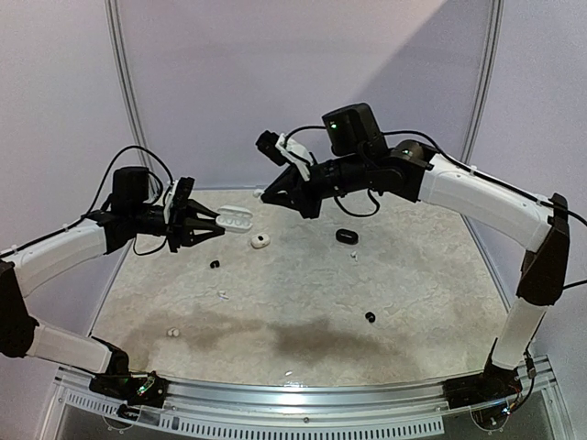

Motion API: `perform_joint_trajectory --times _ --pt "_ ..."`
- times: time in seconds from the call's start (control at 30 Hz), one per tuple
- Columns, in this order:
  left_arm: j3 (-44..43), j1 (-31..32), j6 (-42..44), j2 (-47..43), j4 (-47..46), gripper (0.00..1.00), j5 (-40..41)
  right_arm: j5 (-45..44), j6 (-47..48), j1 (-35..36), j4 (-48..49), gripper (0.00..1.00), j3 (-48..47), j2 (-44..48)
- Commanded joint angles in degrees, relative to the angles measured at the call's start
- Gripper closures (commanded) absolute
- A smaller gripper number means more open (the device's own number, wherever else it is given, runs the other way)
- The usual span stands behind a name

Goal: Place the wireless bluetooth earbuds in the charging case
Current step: Insert the right earbud into the right side groove of the charging case.

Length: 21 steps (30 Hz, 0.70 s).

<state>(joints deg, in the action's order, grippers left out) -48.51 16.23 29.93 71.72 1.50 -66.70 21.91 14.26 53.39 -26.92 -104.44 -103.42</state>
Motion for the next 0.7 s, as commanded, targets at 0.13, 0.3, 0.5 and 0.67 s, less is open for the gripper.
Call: perform_joint_trajectory --times 0.13,0.3,0.5,0.67 --pt "-1.7 1.3 7.8 -0.1 7.4 1.0 0.1 1.4 6.5 3.7 -3.2 1.0 -6.7 -3.9" --pt "-1.6 1.7 7.2 0.1 6.1 1.0 0.6 1.5 9.8 5.2 -5.7 1.0 -10.4 -5.8" --pt "-1.4 2.9 6.6 0.9 2.7 1.0 1.5 1.4 12.0 5.6 -9.4 1.0 -14.7 -10.0" --pt "-1.1 4.0 6.5 1.4 0.3 1.0 2.6 0.5 15.1 6.0 -11.1 1.0 -16.4 -11.5"
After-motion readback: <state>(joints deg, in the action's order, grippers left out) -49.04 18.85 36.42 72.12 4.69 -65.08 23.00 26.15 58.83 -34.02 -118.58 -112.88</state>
